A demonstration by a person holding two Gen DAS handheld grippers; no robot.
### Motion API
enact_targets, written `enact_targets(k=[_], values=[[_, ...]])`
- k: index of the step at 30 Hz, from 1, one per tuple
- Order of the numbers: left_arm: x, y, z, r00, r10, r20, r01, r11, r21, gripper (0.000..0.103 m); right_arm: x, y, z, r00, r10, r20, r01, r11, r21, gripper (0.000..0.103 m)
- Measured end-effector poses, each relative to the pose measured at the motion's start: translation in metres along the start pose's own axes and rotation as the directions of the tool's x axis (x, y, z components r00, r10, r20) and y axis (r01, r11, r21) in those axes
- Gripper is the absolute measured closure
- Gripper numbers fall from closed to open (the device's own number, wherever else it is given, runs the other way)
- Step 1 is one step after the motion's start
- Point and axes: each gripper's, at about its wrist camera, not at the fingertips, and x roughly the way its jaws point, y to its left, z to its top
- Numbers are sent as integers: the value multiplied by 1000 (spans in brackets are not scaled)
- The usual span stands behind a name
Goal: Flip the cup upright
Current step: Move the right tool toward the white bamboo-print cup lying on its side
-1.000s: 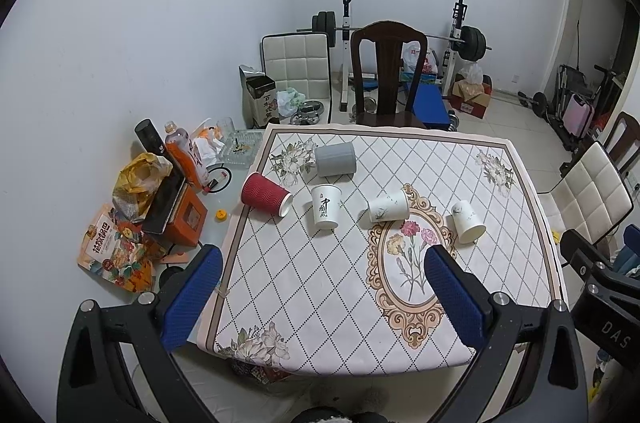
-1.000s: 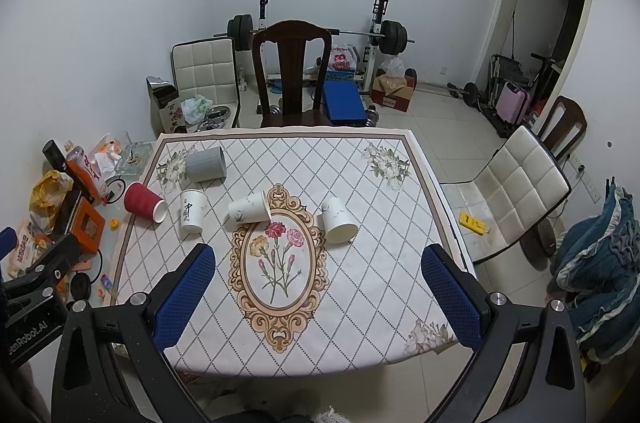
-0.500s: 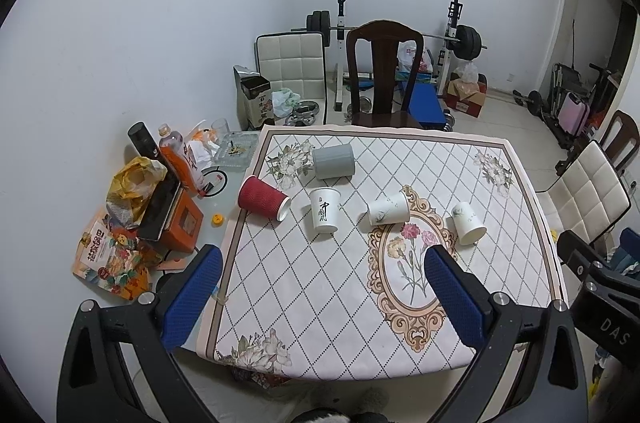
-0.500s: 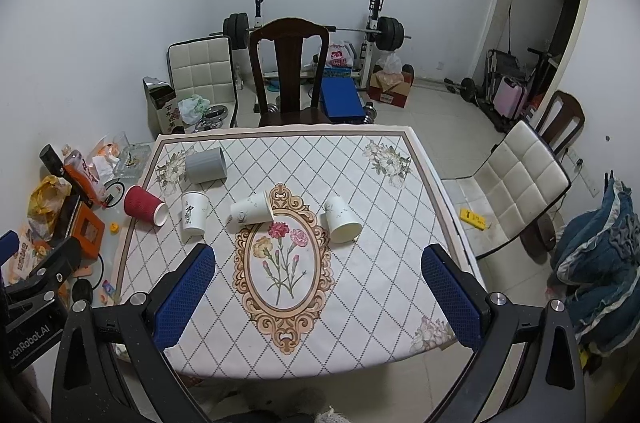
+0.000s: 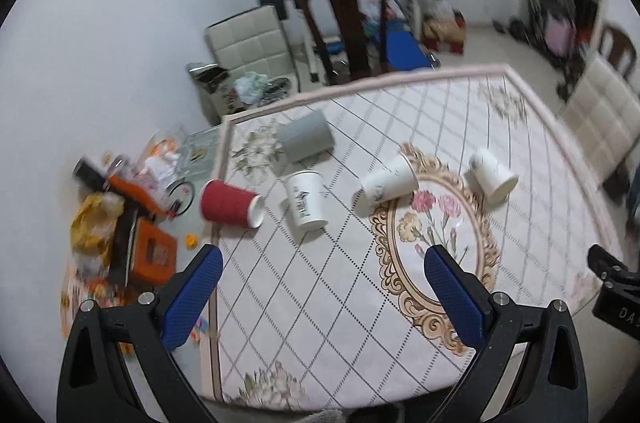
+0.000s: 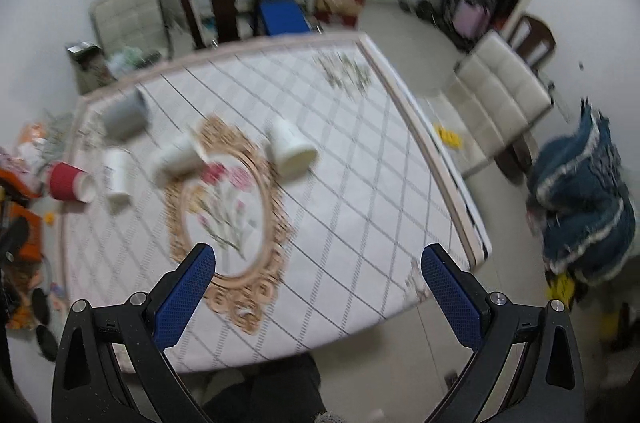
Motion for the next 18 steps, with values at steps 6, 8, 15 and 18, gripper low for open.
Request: enact_targets(k=[6, 8, 15, 18], values=[[74, -74, 22, 999, 50, -21, -42, 959, 282, 0, 101, -38, 8, 986, -23, -164, 31, 998, 47, 0], [101, -103, 31, 998, 66, -24, -52, 918, 394, 0, 128, -47, 14, 979, -23, -203, 35, 998, 56, 0], [165, -193, 50, 995, 63, 73, -96, 647, 756, 1, 218, -94, 35, 943, -22, -331, 65, 991, 118, 0], [187, -221, 50, 993, 33, 110, -112, 484, 868, 1, 243, -109, 41, 929, -26, -369, 82, 987, 135, 0]])
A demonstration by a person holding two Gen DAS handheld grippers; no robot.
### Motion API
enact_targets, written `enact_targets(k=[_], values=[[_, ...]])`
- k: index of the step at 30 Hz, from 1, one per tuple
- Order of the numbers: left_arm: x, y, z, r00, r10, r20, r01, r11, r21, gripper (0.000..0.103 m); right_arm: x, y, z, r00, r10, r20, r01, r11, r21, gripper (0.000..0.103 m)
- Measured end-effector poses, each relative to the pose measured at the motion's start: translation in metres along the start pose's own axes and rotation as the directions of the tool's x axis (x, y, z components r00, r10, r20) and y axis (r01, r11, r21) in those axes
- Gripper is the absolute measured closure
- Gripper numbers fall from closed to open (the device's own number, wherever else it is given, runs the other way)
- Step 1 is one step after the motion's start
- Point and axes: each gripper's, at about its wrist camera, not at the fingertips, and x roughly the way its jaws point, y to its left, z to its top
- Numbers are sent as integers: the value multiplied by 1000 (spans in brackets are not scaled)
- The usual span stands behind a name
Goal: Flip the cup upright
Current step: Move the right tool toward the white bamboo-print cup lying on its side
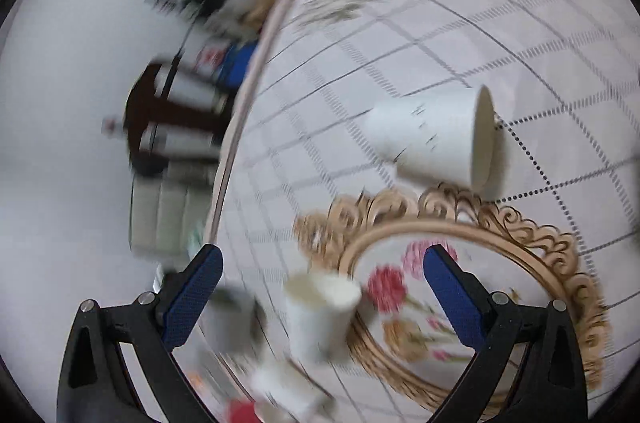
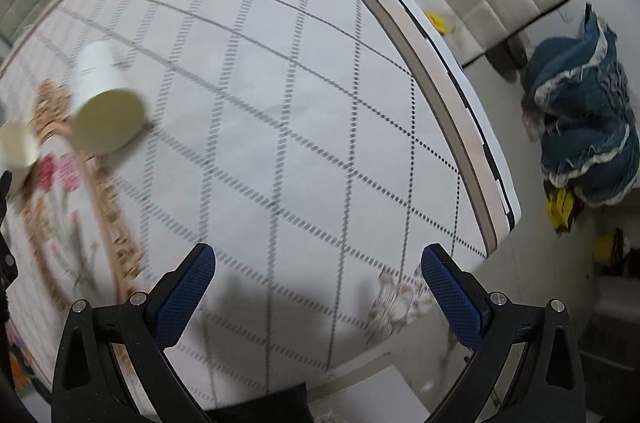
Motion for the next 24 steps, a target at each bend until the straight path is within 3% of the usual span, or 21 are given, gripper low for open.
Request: enact_targets(k=[3, 5, 11, 16, 20, 24], values=[[18, -15, 20, 999, 16, 41, -23, 984, 175, 2, 19, -11, 14, 999, -5, -38, 6, 1000, 18, 0], [28, -22, 31, 997, 16, 75, -37, 959, 281, 3, 29, -19, 20, 999, -7, -54, 8, 999, 31, 0], [36, -44, 57, 988, -31, 150, -43, 883, 468, 5, 48, -38, 38, 996, 2, -89, 4, 998, 66, 0], [43, -63, 76, 986, -70, 151, -24, 838, 546, 5, 58, -50, 46, 995, 6, -104, 3, 996, 91, 0], [49, -68, 98, 984, -84, 160, -18, 834, 552, 10, 67, -60, 49, 994, 11, -113, 1, 995, 104, 0], [54, -70, 113, 982, -93, 163, -14, 831, 556, 34, 75, -70, 46, 992, 10, -129, 6, 993, 119, 0]])
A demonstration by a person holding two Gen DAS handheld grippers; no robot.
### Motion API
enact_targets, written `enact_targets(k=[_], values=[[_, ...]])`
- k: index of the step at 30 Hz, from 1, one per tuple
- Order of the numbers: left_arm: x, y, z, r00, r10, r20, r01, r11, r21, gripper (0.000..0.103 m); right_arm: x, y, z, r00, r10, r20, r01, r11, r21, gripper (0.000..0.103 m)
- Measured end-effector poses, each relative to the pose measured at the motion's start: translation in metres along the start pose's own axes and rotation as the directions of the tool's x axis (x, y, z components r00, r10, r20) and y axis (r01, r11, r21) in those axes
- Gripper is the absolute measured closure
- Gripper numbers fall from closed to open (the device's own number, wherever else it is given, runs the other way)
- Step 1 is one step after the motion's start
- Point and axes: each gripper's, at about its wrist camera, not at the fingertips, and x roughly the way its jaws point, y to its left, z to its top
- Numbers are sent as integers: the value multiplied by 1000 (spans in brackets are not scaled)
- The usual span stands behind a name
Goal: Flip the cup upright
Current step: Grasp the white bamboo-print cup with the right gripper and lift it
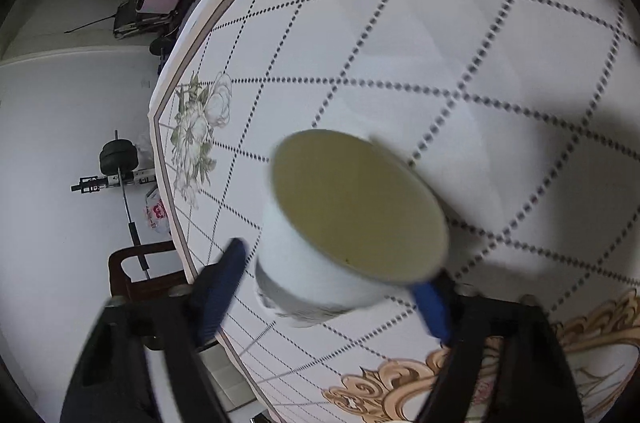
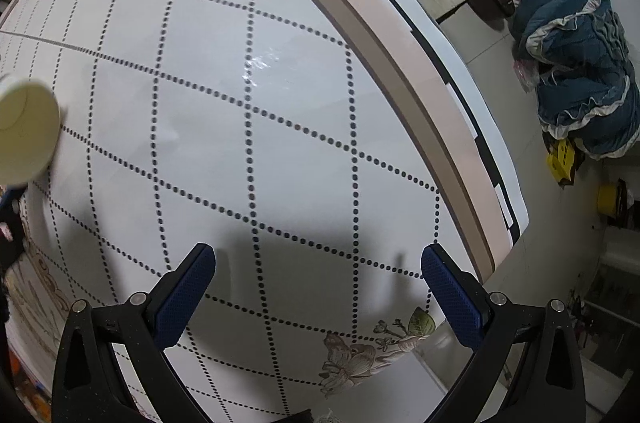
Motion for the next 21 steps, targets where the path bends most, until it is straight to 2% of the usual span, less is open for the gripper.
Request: enact_targets(k=[4, 7, 10, 13, 16, 18, 19, 21], values=[[-3, 0, 3, 1000, 8, 29, -8, 1000, 4, 35, 7, -11, 1, 1000, 0, -13, 0, 1000, 18, 0], [-7, 0, 2, 999, 9, 34, -8, 999, -32, 36, 8, -15, -1, 1000, 1, -17, 0, 1000, 27, 0], [-11, 6, -2, 1000, -13, 22, 16, 993, -120, 36, 7, -15, -1, 1000, 0, -11, 1, 1000, 24, 0], [-16, 15, -11, 998, -64, -2, 61, 966, -252, 36, 5, -8, -4, 1000, -2, -7, 2, 1000, 8, 0], [-21, 24, -27, 992, -123, -28, 102, 911, -399, 36, 0, 5, -8, 1000, 0, 2, 0, 1000, -25, 0], [-26, 30, -41, 985, -169, -41, 126, 853, -506, 36, -5, 17, -10, 1000, 3, 7, -2, 999, -55, 0], [-28, 33, -50, 979, -199, -45, 139, 810, -570, 36, -7, 25, -11, 1000, 3, 13, -2, 997, -76, 0], [-34, 38, -73, 963, -264, -48, 157, 701, -696, 36, -12, 38, -14, 1000, 8, 20, -5, 994, -111, 0]])
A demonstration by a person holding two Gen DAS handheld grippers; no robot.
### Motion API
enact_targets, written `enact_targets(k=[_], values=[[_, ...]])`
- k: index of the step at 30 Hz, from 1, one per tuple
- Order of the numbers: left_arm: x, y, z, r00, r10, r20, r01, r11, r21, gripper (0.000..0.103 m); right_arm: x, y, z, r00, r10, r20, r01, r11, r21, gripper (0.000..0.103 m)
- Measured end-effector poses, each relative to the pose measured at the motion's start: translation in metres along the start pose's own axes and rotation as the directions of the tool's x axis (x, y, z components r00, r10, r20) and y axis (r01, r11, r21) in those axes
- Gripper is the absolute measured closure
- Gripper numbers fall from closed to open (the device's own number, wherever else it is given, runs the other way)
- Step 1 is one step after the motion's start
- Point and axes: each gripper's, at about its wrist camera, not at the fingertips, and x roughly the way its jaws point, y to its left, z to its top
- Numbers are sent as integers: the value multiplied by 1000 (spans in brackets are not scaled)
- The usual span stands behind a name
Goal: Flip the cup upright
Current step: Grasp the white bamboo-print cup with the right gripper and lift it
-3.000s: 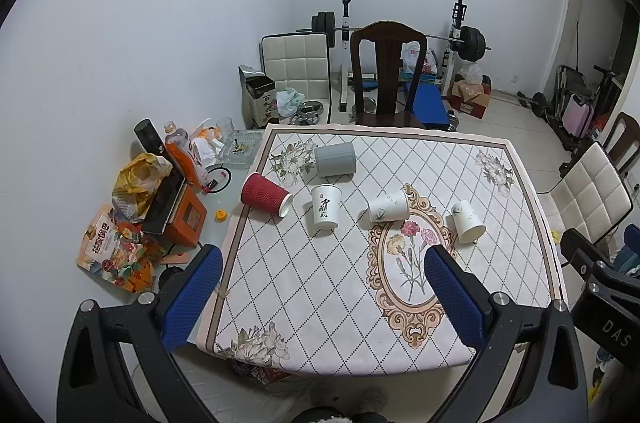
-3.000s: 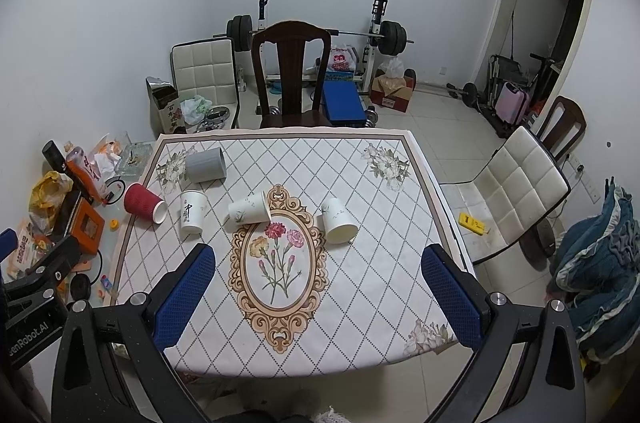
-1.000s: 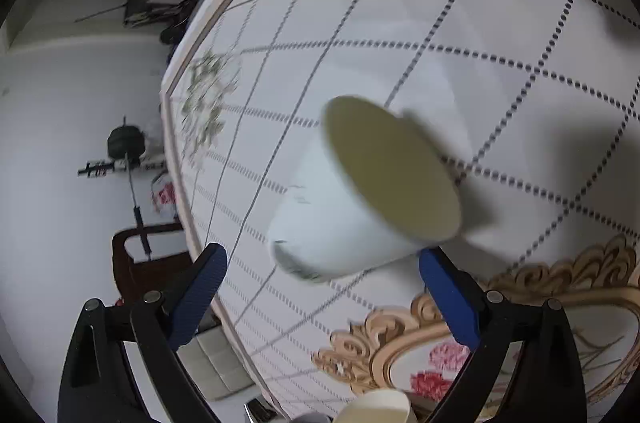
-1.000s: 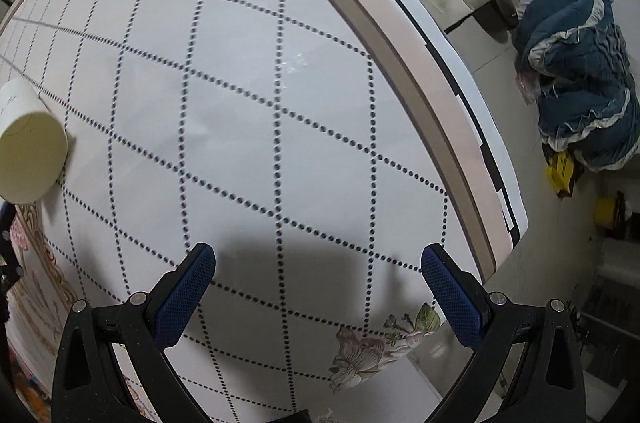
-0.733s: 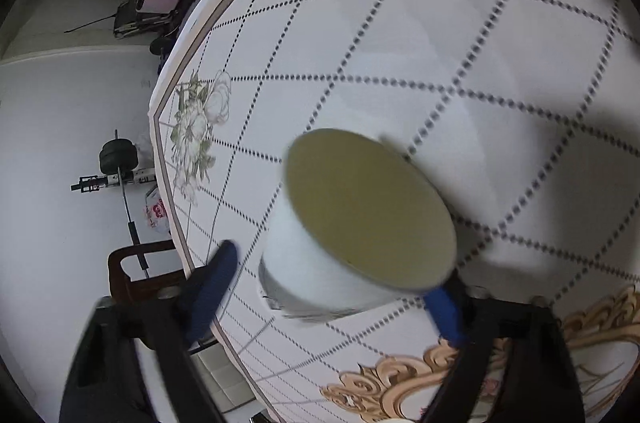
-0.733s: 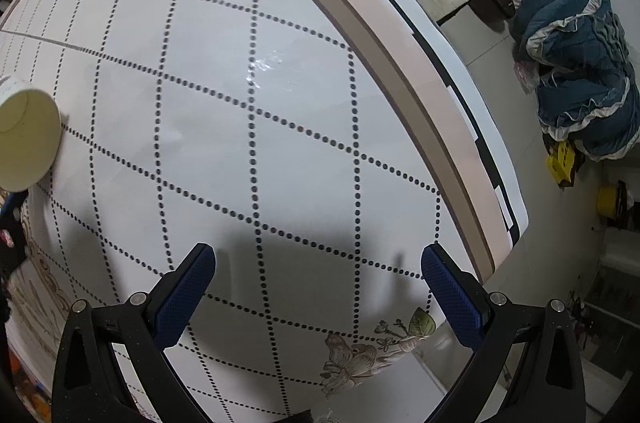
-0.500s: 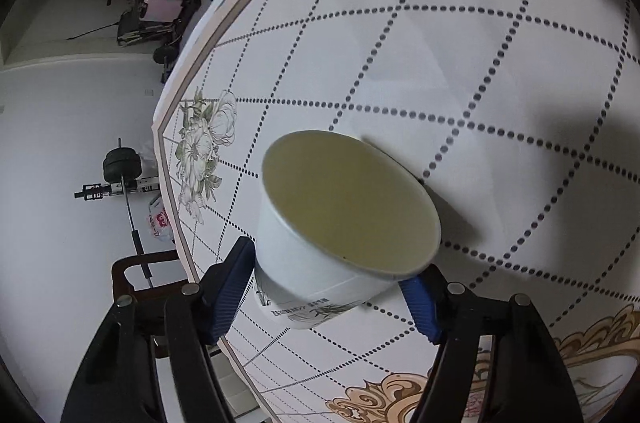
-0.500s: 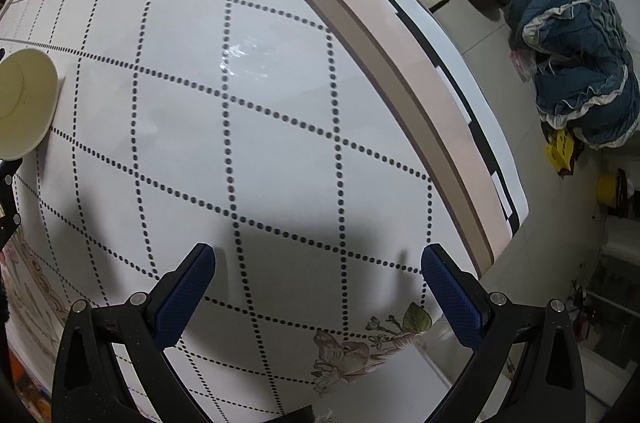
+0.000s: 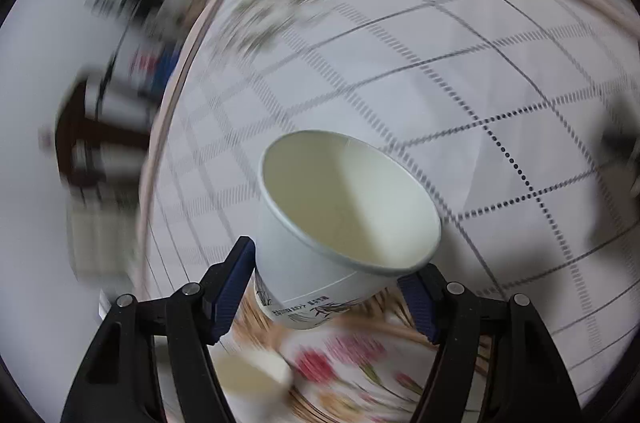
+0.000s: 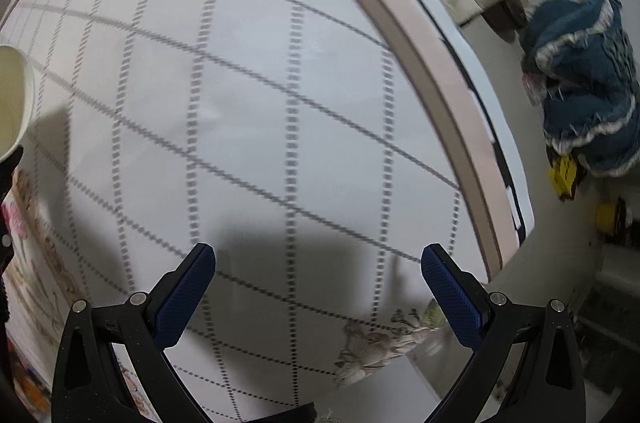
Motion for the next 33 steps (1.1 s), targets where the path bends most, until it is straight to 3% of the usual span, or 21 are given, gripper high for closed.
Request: enact_targets(k=[2, 4, 7, 9, 11, 13, 17, 19, 21, 23, 27, 30, 33], values=[[-4, 15, -16, 998, -54, -34, 49, 989, -137, 36, -5, 17, -1, 1000, 0, 11, 0, 999, -44, 0], [-9, 27, -38, 992, -108, -63, 86, 954, -286, 36, -10, 31, -3, 1000, 5, 19, -4, 997, -79, 0], [-14, 44, -79, 975, -205, -87, 136, 858, -495, 36, -19, 57, -9, 999, 3, 41, 3, 990, -141, 0], [-13, 49, -106, 954, -287, -90, 174, 770, -613, 36, -26, 75, -16, 998, 6, 56, 3, 985, -174, 0], [-12, 48, -139, 921, -381, -78, 207, 650, -731, 36, -31, 90, -25, 998, 14, 62, -1, 981, -195, 0], [-8, 45, -164, 892, -449, -60, 223, 551, -804, 36, -34, 104, -37, 998, 27, 57, -14, 977, -212, 0], [8, 30, -219, 815, -579, 19, 235, 301, -924, 36, -38, 127, -63, 998, 29, 56, -13, 965, -261, 0], [18, 25, -238, 791, -609, 53, 222, 206, -953, 36, -36, 138, -80, 998, 18, 54, -2, 958, -286, 0], [29, 21, -252, 773, -630, 79, 207, 132, -969, 36, -32, 141, -93, 999, 13, 42, 0, 955, -296, 0], [37, 19, -263, 761, -641, 106, 202, 79, -976, 36, -29, 142, -106, 999, 8, 35, 3, 955, -298, 0], [45, 11, -268, 752, -648, 121, 199, 49, -979, 32, -21, 139, -125, 1000, -2, 18, 7, 957, -291, 0], [52, 8, -270, 757, -645, 104, 190, 65, -980, 17, -16, 127, -116, 1000, -15, 13, 18, 957, -290, 0], [57, 7, -274, 761, -643, 88, 188, 89, -978, 15, -14, 121, -119, 1000, -17, 9, 19, 960, -280, 0]])
